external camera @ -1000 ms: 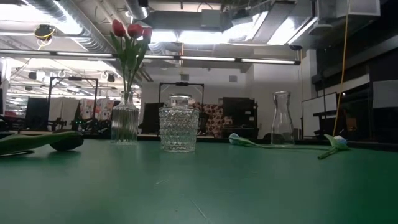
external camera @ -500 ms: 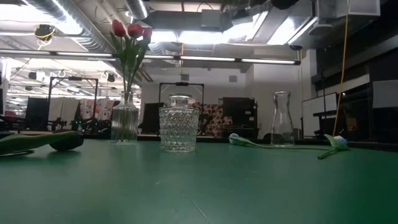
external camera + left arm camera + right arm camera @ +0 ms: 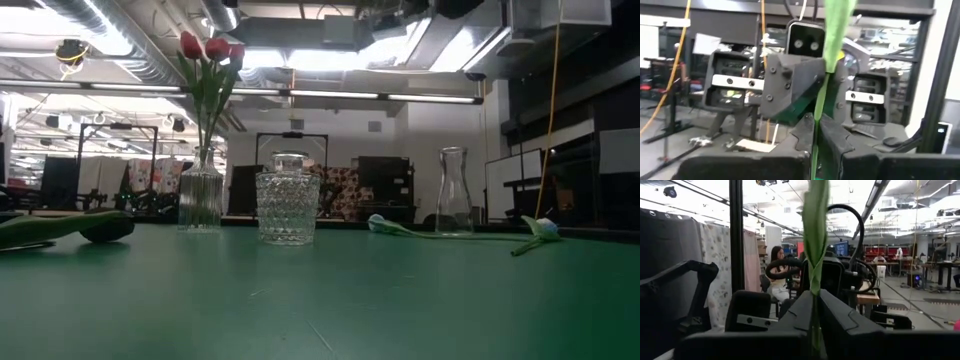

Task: Sort flowers into vase by color
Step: Put the top black tulip into the middle transparent vase

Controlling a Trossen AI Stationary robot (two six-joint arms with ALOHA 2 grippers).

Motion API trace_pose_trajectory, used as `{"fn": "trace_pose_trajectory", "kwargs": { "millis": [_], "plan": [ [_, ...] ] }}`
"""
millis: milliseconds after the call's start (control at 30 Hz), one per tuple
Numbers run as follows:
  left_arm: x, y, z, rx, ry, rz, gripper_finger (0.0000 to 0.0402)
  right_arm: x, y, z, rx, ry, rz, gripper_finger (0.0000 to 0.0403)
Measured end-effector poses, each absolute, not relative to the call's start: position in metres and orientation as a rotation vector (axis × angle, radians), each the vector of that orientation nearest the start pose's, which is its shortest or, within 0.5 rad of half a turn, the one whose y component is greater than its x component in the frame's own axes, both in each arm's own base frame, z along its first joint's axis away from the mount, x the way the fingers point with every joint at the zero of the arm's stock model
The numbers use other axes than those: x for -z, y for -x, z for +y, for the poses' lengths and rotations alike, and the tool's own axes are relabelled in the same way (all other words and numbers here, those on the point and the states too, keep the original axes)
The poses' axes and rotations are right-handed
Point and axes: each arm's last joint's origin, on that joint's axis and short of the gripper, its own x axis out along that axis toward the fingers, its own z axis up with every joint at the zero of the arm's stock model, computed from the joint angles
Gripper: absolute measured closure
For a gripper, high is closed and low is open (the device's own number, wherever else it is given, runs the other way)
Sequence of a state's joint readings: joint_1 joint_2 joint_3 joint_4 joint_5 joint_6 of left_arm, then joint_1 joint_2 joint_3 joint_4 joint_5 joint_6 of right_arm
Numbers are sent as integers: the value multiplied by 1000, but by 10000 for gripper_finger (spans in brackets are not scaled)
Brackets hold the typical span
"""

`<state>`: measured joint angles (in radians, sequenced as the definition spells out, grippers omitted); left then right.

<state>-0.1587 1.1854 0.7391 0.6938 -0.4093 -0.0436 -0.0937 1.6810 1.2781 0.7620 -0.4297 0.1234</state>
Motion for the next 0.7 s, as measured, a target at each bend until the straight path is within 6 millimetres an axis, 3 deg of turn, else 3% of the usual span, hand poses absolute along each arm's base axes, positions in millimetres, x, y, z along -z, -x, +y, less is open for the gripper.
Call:
{"fn": "trace_pose_trajectory", "kwargs": {
  "millis": [200, 433, 700],
  "plan": [
    [-313, -257, -35, -330, 84, -175, 396, -374, -373, -36, -402, 21, -397, 319],
    [-306, -256, -41, -413, 77, -99, 399, -415, -333, -47, -489, 114, -489, 266],
    [-284, -253, -44, -495, 84, -46, 400, -460, -279, -45, -476, 226, -620, 252]
  ]
}}
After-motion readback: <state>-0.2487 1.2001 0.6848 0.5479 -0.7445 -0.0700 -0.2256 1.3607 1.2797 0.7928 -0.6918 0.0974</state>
